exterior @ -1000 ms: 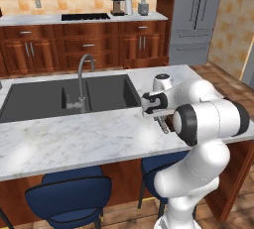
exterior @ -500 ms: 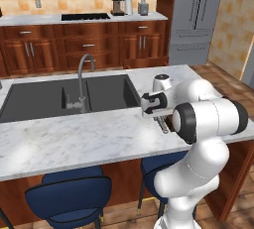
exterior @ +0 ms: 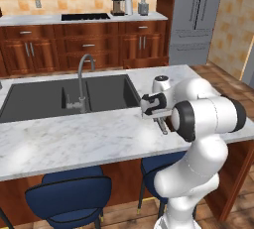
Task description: Take the tongs from the drawer on the right and place them on the dining counter next to the tray containing the hot dog.
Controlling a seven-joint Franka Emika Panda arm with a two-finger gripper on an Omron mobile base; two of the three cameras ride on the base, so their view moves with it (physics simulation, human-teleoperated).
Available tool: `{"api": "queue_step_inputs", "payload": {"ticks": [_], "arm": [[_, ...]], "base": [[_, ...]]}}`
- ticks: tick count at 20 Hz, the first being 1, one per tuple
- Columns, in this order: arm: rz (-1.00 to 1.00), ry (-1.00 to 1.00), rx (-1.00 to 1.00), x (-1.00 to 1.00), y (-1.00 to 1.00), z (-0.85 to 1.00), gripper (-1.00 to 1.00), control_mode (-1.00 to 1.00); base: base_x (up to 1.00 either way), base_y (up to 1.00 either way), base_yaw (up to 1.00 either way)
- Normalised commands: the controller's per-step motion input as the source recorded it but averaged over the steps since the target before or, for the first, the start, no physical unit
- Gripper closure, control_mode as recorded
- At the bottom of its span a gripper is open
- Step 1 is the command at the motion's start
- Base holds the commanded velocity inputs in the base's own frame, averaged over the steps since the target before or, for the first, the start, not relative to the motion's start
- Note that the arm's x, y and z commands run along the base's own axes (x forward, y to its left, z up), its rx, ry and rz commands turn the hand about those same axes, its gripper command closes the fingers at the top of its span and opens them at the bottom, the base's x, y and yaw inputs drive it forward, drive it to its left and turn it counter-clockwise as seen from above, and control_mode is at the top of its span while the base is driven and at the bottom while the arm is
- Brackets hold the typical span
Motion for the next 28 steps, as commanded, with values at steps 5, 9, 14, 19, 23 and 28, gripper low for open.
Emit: {"api": "queue_step_inputs", "payload": {"ticks": [5, 9, 14, 19, 23, 28], "arm": [[0.00, 0.00, 0.00, 0.11, 0.00, -0.04, 1.00, -1.00], [0.00, 0.00, 0.00, 0.15, 0.00, -0.03, 1.00, -1.00], [0.00, 0.00, 0.00, 0.11, 0.00, -0.04, 1.00, -1.00], [0.00, 0.00, 0.00, 0.02, 0.00, -0.06, 1.00, -1.00], [0.00, 0.00, 0.00, 0.06, 0.00, -0.07, 1.00, -1.00], [0.00, 0.00, 0.00, 0.07, 0.00, -0.08, 1.00, -1.00]], "base": [[0.00, 0.00, 0.00], [0.00, 0.00, 0.00], [0.00, 0.00, 0.00], [0.00, 0.00, 0.00], [0.00, 0.00, 0.00], [0.00, 0.00, 0.00]]}}
